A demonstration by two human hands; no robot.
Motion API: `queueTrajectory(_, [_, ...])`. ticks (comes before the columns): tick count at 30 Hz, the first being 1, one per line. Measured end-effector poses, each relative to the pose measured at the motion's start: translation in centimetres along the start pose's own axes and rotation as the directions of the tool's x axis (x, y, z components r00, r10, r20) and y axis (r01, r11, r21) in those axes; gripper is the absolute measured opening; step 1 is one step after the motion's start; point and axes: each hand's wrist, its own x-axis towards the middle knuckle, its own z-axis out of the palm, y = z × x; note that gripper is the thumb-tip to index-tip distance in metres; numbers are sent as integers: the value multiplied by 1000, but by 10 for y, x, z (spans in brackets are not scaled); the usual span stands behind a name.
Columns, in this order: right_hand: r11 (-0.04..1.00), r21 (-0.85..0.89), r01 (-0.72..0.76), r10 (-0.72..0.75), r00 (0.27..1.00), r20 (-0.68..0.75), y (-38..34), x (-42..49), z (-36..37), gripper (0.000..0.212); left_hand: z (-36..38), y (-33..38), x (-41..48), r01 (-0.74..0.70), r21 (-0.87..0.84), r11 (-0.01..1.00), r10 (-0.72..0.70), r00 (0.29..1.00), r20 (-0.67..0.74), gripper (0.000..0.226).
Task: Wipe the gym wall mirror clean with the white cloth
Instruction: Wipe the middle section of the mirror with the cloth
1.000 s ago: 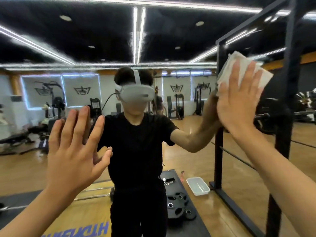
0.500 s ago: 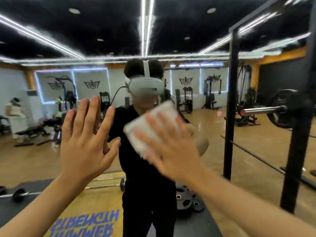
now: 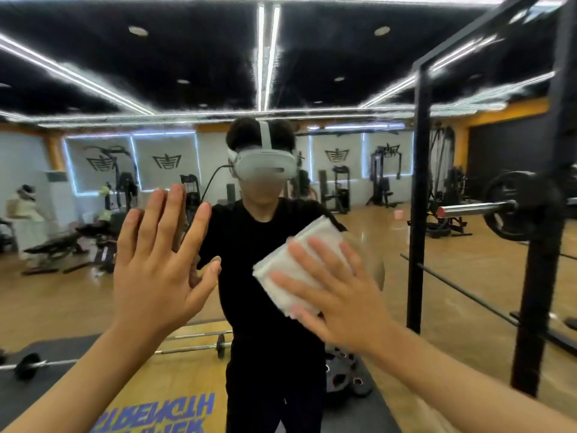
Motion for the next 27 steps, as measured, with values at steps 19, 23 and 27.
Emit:
queueTrajectory(19, [973,-52,-225,218,969,-114,91,38,-25,61,2,1,1,-6,-11,1000,6,1000,8,73])
queueTrajectory(23, [859,21,-511,505,841,-191,134,92,-57,61,2,1,0,-13,-9,1000,13,1000,27,74])
queueTrajectory(27, [832,66,-551,554,820,-146,59,26,-21,61,2,1,-1,-4,-3,1000,4,1000,26,74])
